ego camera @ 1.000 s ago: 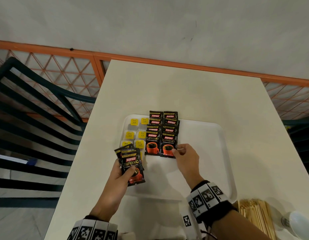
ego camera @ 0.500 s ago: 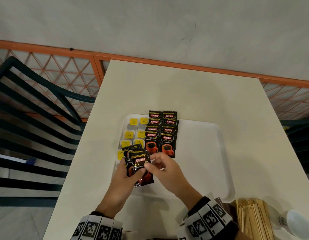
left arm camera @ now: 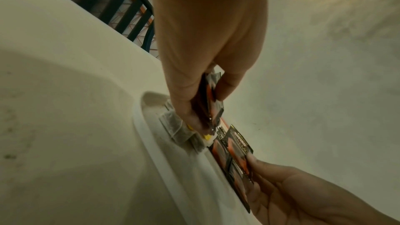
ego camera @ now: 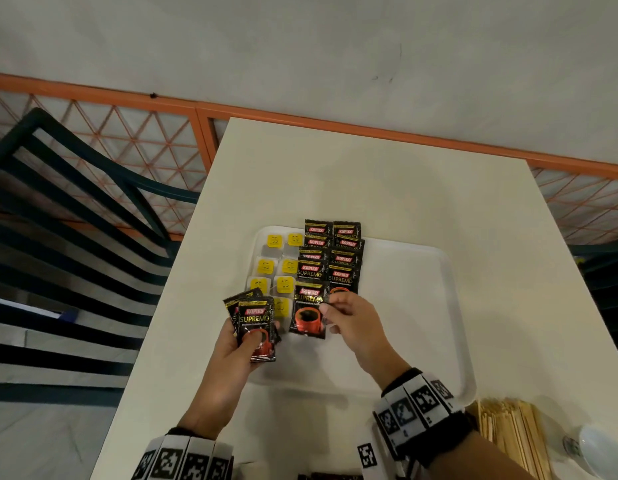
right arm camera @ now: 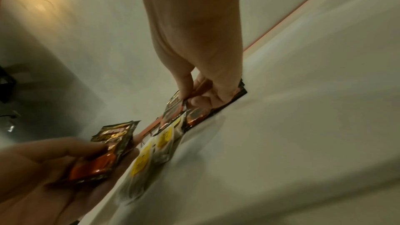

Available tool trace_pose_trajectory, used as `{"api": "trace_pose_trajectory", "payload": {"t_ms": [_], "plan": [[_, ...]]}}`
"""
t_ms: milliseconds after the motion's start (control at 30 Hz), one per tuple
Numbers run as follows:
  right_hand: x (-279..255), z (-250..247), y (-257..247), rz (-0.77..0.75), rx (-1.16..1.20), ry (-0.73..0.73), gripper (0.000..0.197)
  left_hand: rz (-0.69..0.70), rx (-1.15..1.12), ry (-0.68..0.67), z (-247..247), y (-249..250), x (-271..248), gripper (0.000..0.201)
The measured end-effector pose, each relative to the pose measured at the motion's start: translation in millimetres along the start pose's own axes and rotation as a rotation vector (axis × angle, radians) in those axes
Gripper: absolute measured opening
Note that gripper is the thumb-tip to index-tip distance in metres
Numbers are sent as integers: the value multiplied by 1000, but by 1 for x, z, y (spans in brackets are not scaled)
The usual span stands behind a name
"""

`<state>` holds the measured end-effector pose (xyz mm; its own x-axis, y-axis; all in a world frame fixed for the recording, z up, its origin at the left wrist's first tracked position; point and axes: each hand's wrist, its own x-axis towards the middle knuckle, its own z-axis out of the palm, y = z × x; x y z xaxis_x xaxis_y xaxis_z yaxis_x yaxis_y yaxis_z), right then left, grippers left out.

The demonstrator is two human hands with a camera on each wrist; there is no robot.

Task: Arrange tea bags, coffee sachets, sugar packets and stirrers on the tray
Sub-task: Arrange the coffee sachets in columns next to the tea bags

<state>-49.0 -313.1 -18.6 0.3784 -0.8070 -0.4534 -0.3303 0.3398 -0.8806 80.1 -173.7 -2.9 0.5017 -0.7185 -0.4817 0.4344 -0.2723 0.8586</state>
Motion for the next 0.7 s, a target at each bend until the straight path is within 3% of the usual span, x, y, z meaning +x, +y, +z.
{"api": "trace_pose_trajectory", "payload": {"t_ms": [267, 600, 700], "plan": [[19, 8, 2, -62, -124, 172, 15, 51, 61, 20, -3, -1, -1, 33], [10, 10, 3, -272, -406, 252, 13, 27, 121, -27, 5, -5, 2, 37], [-6, 11, -5, -366, -425, 198, 9, 42, 120, -35, 11, -4, 3, 34]]}}
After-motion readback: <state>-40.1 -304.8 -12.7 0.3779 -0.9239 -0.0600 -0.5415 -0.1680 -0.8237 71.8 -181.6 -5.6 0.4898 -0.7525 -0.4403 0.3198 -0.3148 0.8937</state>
